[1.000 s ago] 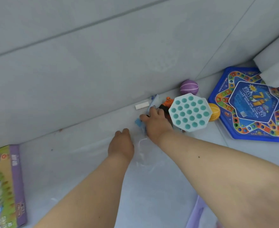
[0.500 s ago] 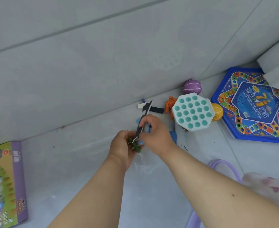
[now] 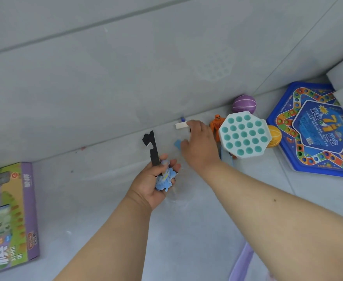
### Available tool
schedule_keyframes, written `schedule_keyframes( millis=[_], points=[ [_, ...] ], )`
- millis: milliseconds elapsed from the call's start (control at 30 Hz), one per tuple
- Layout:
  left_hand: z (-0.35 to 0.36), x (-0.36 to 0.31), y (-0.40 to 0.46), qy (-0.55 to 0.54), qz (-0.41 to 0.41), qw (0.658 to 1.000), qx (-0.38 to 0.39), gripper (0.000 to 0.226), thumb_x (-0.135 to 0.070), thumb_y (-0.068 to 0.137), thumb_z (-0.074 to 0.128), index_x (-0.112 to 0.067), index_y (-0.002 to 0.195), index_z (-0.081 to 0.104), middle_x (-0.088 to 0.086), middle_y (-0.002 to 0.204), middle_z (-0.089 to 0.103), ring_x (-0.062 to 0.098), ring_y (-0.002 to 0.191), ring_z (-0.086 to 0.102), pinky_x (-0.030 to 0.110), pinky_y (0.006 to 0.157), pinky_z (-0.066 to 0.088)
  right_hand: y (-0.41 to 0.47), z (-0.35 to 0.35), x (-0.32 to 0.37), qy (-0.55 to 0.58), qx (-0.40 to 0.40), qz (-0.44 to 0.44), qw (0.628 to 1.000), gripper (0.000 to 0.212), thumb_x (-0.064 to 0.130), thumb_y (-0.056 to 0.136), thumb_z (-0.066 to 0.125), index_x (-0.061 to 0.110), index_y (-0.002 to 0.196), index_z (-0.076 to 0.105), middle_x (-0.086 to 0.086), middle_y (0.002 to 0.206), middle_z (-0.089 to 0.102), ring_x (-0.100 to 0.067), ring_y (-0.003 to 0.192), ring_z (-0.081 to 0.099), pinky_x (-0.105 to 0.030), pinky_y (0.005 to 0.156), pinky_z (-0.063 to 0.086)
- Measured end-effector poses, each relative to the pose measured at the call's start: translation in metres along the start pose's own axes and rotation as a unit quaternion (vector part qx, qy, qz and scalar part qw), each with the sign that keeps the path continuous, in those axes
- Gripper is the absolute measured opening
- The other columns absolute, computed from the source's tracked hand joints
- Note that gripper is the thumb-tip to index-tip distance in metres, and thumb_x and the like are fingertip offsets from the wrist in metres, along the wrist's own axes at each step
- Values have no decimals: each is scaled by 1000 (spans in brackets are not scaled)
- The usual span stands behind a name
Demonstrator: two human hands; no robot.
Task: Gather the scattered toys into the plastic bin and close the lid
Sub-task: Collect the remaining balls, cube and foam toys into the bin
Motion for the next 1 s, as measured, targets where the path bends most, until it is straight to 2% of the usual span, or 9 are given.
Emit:
schedule_keyframes(
  millis=[133, 267, 500, 600, 667, 733, 833, 933, 1000],
  points=[
    [-8, 0, -4, 20, 3, 1000, 1, 31, 2, 94, 45, -23, 102, 62, 3, 91, 65, 17, 72, 71, 29, 56, 44, 27, 9, -11, -235, 101, 4, 967, 59, 40, 89, 53, 3, 132, 35, -14, 132, 40, -31, 122, 36, -34, 105, 28],
    [-14, 0, -1, 25, -1, 999, -30, 21, -5, 96, 49, -23, 90, 59, 2, 92, 63, 19, 80, 66, 31, 62, 44, 17, 32, -20, -293, 118, -33, 948, 42, 24, 88, 56, 10, 124, 38, -12, 126, 42, -30, 115, 39, -32, 96, 33],
    [-15, -2, 5, 50, 49, 996, -48, 26, -6, 98, 45, -26, 101, 62, 3, 90, 59, 20, 81, 59, 30, 66, 47, 15, 22, -14, -192, 174, -1, 966, 33, 22, 84, 60, 10, 114, 50, -12, 114, 50, -29, 104, 49, -31, 83, 40],
    [-13, -3, 6, 43, 52, 997, -46, 30, -3, 98, 43, -23, 113, 59, 6, 88, 58, 23, 75, 55, 31, 66, 47, 6, 16, -2, 21, 184, 108, 977, 26, 24, 78, 68, 13, 99, 56, -3, 92, 57, -19, 80, 57, -25, 64, 45],
    [-9, -4, 4, 31, 47, 998, -29, 35, 1, 96, 41, -20, 118, 59, 8, 87, 63, 23, 70, 58, 29, 59, 50, -5, 18, 10, 182, 204, 139, 952, 21, 22, 76, 71, 16, 91, 58, 3, 80, 58, -13, 67, 57, -20, 56, 45],
    [-7, -4, 2, -3, 39, 999, -17, 36, 2, 93, 35, -15, 108, 63, 6, 76, 67, 19, 64, 63, 28, 58, 52, -15, 23, 21, 247, 225, 121, 935, 21, 22, 74, 75, 20, 86, 58, 2, 86, 62, -9, 68, 56, -20, 61, 48],
    [-11, -2, 2, -66, 41, 997, 4, 44, -3, 79, 32, -14, 106, 65, 9, 91, 69, 23, 83, 64, 39, 89, 45, -23, 26, 30, 271, 218, 103, 932, 26, 24, 71, 79, 25, 82, 55, 2, 100, 67, -6, 71, 56, -26, 70, 51],
    [-17, -1, 6, -89, 49, 995, 12, 53, -11, 70, 34, -12, 114, 64, 11, 100, 68, 26, 89, 61, 40, 88, 42, -24, 27, 30, 261, 223, 88, 935, 31, 18, 70, 80, 16, 86, 53, 13, 100, 68, -8, 79, 60, -31, 77, 55],
    [-18, -2, 10, -75, 53, 996, 12, 50, -12, 76, 32, -10, 115, 64, 12, 100, 67, 26, 87, 60, 39, 85, 43, -24, 27, 28, 245, 240, 63, 937, 32, 10, 69, 79, 14, 84, 50, 15, 103, 67, -8, 81, 63, -28, 72, 54]
  ],
)
Point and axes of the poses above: each hand's wrist, its own y-axis towards the middle knuckle, its own z-axis out of the palm, x = y × z, the point moved 1 cm from there along y, towards the middle knuckle
